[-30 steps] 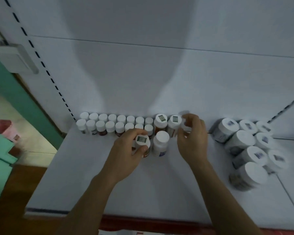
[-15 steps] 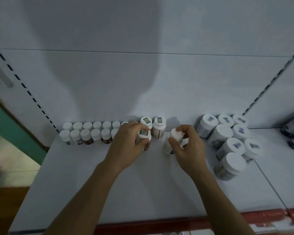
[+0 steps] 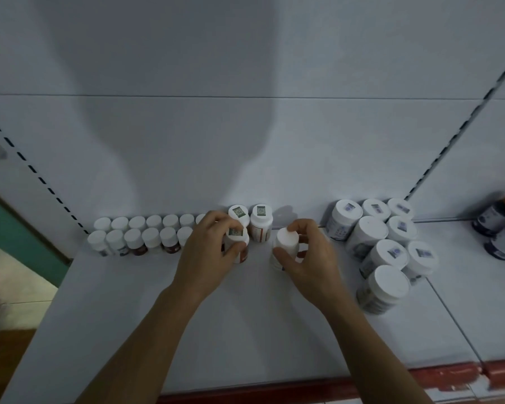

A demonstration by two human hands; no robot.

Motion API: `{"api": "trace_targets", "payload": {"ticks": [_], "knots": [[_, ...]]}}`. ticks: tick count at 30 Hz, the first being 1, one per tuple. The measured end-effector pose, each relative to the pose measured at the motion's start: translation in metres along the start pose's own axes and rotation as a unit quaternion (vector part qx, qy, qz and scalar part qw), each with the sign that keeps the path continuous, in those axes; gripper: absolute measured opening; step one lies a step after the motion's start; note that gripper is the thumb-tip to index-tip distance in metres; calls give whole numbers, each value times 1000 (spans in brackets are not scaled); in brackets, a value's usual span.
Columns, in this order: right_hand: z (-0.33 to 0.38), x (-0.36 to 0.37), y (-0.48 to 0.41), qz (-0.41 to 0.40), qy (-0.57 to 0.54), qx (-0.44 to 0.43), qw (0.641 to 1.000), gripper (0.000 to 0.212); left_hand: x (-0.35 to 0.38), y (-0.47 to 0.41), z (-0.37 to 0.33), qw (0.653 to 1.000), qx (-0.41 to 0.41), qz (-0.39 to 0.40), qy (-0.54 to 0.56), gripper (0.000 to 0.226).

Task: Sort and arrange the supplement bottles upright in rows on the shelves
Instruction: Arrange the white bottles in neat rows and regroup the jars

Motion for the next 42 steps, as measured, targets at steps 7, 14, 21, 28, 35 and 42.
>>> {"api": "trace_targets", "payload": {"ticks": [7,14,21,28,35,42], "knots": [[-1,-13,0,-30,-5,-6,1000,38,6,1,-3,999,-24,-25,25,22],[-5,-14,1,-10,24,-7,1000,42,6,5,-5,999,-11,-33,13,21],[27,-62,-5,-90,64,-76,991,35,-4,-3,-44,994,105,-24,15,13],[-9,-140,12,-110,298,16,948,38,55,-8,-100,977,167,134,15,33],[-42,-161,57,-152,211,104,960,44,104,-16,-148,964,233,119,45,28],[-63,-198,47,-94,99,21,990,37,173,10,-205,907,320,273,19,49]]}}
Point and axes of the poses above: each hand's wrist, its own y-axis away from the middle knuckle, its own x-axis out of the palm, z = x × y, the point moved 7 cm from there along -y, towards the middle knuckle, and after that the axes turned 11 degrees about -z, right-handed, at the moved point
